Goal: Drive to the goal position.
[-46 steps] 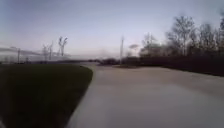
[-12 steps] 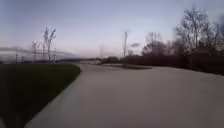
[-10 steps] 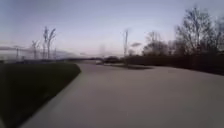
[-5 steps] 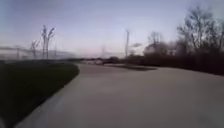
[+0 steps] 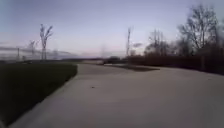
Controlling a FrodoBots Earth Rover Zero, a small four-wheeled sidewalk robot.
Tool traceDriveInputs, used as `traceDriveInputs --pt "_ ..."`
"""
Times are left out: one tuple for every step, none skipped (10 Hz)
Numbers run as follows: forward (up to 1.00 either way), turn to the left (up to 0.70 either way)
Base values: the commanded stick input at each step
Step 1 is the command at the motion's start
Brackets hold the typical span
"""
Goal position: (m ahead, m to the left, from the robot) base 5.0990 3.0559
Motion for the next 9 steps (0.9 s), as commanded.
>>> traceDriveInputs --pt "0.97 0.0" --pt "0.99 0.0" --pt "1.0 0.0" --pt "1.0 0.0" --pt "1.0 0.0" --pt "1.0 0.0" --pt "1.0 0.01" --pt "1.0 0.39" --pt "1.0 0.25"
